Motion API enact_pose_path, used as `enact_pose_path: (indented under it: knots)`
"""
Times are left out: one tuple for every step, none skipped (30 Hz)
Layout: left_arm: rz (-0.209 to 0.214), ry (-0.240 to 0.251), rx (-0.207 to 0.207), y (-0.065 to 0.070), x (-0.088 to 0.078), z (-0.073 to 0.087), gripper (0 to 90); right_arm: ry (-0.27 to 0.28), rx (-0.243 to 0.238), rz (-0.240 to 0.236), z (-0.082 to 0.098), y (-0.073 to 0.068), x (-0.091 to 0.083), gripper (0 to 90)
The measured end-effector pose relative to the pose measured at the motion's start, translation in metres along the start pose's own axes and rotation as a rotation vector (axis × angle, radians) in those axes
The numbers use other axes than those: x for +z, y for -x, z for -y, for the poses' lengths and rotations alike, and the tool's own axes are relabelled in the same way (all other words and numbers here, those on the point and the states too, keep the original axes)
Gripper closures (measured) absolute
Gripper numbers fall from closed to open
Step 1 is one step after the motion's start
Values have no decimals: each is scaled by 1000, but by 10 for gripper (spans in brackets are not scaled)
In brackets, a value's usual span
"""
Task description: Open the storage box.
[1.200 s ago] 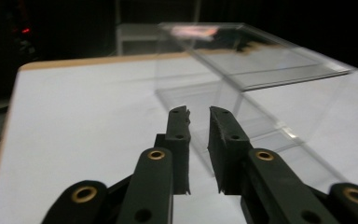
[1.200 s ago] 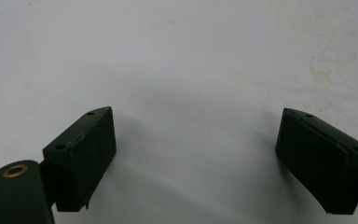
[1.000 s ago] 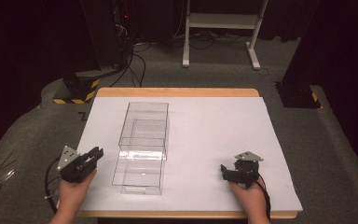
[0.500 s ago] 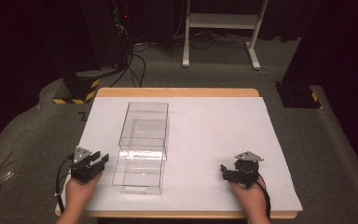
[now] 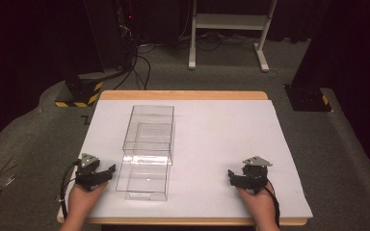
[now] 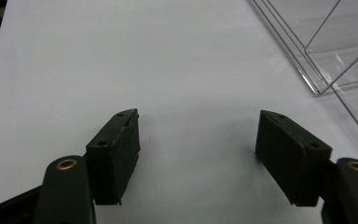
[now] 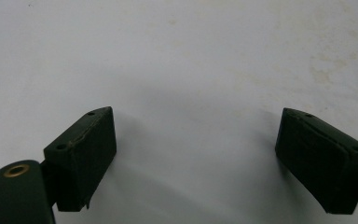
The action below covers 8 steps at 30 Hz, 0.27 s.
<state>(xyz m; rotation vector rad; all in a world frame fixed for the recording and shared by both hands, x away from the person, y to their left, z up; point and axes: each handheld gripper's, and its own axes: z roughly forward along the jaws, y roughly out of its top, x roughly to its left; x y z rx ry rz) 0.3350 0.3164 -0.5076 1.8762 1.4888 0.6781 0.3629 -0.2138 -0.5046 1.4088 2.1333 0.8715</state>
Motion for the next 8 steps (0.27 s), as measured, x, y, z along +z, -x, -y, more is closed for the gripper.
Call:
enact_pose_path:
  knots:
    - [-4,-6,6,1,0,0,304,0,-1,0,0,0,0,125]
    - [-10,-1,11,2,0,0,306,0,0,0,0,0,0,126]
    - [-9,0,6,2,0,0,309,0,0,0,0,0,0,125]
    - [-8,0,6,2,0,0,309,0,0,0,0,0,0,125]
    - [-7,0,6,2,0,0,310,0,0,0,0,0,0,126]
    - [-6,1,4,2,0,0,310,0,1,-1,0,0,0,126]
    - [-6,-1,6,2,0,0,310,0,1,-1,0,0,0,126]
    - [-6,1,4,2,0,0,310,0,1,-1,0,0,0,126]
